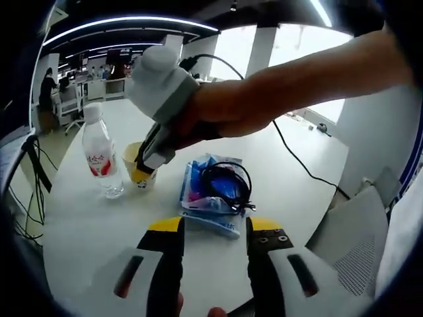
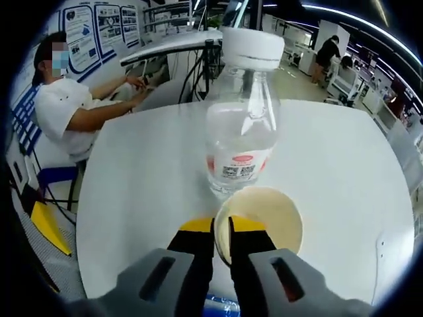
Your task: Arrange the tabletop items into an orderly group along one side of the table until the central work area is clear of visible clutter.
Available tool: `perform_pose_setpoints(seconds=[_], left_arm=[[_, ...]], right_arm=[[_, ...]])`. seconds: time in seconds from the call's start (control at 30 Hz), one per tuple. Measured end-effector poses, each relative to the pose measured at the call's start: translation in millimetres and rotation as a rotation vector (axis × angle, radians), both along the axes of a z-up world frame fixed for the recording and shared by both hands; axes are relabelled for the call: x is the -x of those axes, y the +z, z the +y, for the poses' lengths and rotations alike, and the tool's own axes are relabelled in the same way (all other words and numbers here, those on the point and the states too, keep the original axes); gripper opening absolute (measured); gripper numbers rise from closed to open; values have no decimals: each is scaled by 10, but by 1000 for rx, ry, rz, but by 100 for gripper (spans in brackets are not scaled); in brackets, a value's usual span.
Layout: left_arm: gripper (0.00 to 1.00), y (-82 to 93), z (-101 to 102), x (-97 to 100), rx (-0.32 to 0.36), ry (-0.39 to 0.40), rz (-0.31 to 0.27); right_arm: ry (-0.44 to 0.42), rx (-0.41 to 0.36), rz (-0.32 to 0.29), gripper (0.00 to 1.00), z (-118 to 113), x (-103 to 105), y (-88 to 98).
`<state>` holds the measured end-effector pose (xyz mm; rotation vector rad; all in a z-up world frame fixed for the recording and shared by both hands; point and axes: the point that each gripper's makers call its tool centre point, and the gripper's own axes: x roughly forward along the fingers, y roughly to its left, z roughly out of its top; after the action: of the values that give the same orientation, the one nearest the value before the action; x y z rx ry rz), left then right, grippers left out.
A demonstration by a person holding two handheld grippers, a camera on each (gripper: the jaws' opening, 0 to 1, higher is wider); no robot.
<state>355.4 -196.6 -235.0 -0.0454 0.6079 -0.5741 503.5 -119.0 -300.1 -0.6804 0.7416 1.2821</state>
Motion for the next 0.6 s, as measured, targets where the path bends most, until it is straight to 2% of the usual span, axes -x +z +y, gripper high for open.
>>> perform_pose_setpoints(seconds=[0.2, 0.6], left_arm=[[36, 8, 27, 20, 3, 11, -3], [37, 77, -13, 46, 1, -6, -16]], right_arm=[[4, 9, -3, 9, -2, -2, 2], [0, -6, -25, 11, -32, 88, 205]])
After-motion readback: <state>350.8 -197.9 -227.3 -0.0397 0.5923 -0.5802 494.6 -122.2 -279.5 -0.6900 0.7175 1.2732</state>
